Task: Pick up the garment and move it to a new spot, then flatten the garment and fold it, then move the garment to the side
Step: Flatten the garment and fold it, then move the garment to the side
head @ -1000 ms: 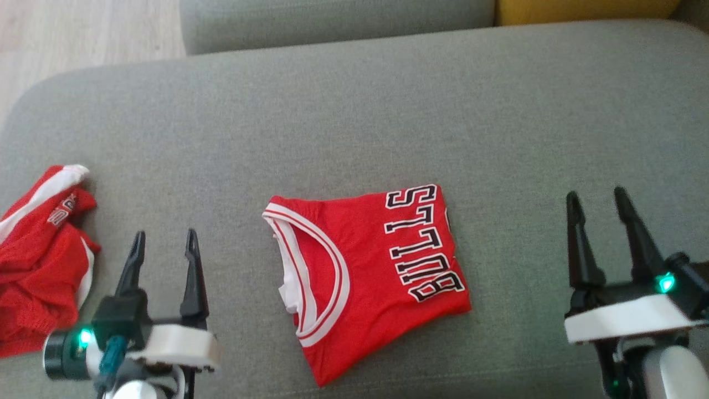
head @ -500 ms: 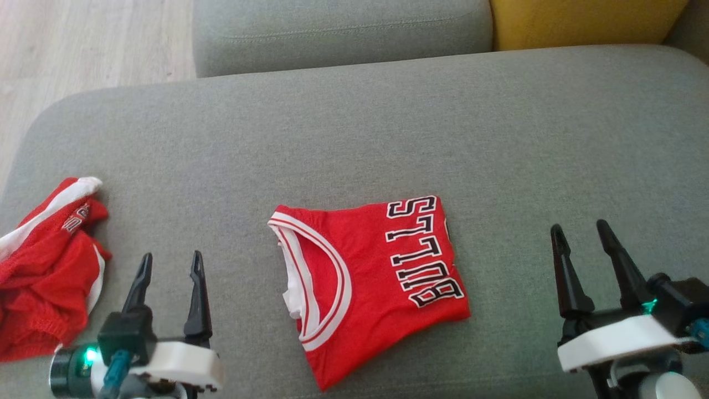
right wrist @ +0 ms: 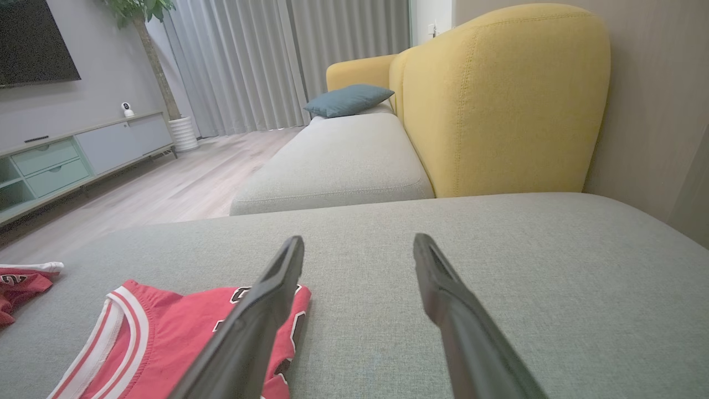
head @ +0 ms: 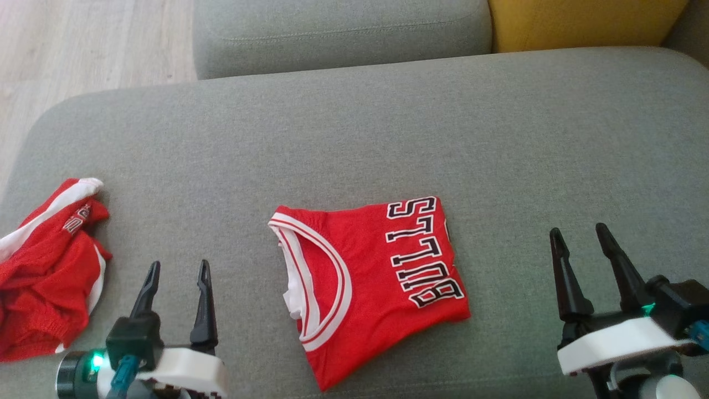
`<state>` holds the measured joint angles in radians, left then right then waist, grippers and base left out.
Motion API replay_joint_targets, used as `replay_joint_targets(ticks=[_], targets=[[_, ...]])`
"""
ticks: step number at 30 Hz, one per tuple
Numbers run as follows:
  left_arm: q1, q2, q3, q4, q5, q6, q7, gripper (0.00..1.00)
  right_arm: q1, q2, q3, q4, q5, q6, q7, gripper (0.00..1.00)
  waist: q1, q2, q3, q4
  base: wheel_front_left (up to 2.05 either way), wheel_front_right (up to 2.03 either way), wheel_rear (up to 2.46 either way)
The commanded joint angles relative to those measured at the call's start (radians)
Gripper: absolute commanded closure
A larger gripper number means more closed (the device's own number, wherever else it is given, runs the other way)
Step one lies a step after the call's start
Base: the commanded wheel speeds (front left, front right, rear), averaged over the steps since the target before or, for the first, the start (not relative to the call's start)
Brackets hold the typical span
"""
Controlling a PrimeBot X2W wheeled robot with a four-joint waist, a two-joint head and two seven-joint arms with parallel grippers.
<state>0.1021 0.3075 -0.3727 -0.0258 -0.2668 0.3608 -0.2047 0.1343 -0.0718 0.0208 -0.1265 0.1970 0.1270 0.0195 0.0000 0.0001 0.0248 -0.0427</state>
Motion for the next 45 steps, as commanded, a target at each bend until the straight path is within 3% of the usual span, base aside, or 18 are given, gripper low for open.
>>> replay_joint_targets(ticks=[1, 13, 21, 30, 31, 32, 33, 34, 40, 45], targets=[[-0.042, 0.021, 0.039, -0.031, -0.001, 0.003, -0.002, 0.0, -0.026, 0.0, 0.02, -0.041, -0.008, 0.004, 0.002, 0.0, 0.0, -0.0001, 0.001, 0.0, 0.0, 0.0, 0.0], [-0.085, 0.025, 0.033, -0.047, 0.013, 0.009, -0.006, 0.0, -0.059, -0.013, 0.036, -0.008, -0.004, 0.004, 0.041, 0.0, 0.0, -0.0001, 0.047, 0.022, 0.0, 0.0, 0.0], [-0.176, 0.001, 0.02, -0.047, 0.025, -0.007, -0.032, 0.0, -0.166, -0.035, 0.14, 0.192, 0.037, 0.004, 0.117, 0.0, 0.0, -0.0001, 0.14, 0.09, 0.0, 0.0, 0.0], [-0.256, -0.037, 0.013, -0.008, 0.044, -0.026, -0.054, 0.0, -0.311, -0.01, 0.203, 0.459, 0.089, 0.004, 0.212, 0.0, 0.0, -0.0001, 0.203, 0.141, 0.0, 0.0, 0.0], [-0.258, -0.039, 0.014, -0.005, 0.047, -0.027, -0.055, 0.0, -0.32, -0.009, 0.213, 0.48, 0.096, 0.004, 0.23, 0.18, 0.0, -0.0001, 0.203, 0.144, 0.0, 0.0, 0.0], [-0.259, -0.042, 0.015, -0.003, 0.049, -0.029, -0.055, 0.0, -0.328, -0.007, 0.223, 0.489, 0.11, 0.004, 0.235, 0.63, 0.0, -0.0001, 0.204, 0.146, 0.0, 0.0, 0.0], [-0.259, -0.042, 0.015, -0.003, 0.049, -0.029, -0.055, 0.0, -0.328, -0.007, 0.223, 0.489, 0.11, 0.004, 0.235, 0.63, 0.0, -0.0001, 0.204, 0.146, 0.0, 0.0, 0.0], [-0.26, -0.044, 0.017, -0.001, 0.051, -0.03, -0.056, 0.0, -0.334, -0.006, 0.23, 0.492, 0.116, 0.004, 0.235, 1.0, 0.0, -0.0001, 0.204, 0.147, 0.0, 0.0, 0.0], [-0.255, -0.049, 0.037, -0.019, 0.071, -0.037, -0.057, 0.0, -0.335, -0.036, 0.264, 0.441, 0.118, 0.004, 0.199, 1.0, 0.0, -0.0001, 0.202, 0.116, 0.0, 0.0, 0.0], [-0.239, -0.043, 0.054, -0.039, 0.084, -0.047, -0.057, 0.0, -0.345, -0.061, 0.291, 0.371, 0.121, 0.004, 0.183, 1.0, 0.0, -0.0001, 0.207, 0.009, 0.0, 0.0, 0.0]])
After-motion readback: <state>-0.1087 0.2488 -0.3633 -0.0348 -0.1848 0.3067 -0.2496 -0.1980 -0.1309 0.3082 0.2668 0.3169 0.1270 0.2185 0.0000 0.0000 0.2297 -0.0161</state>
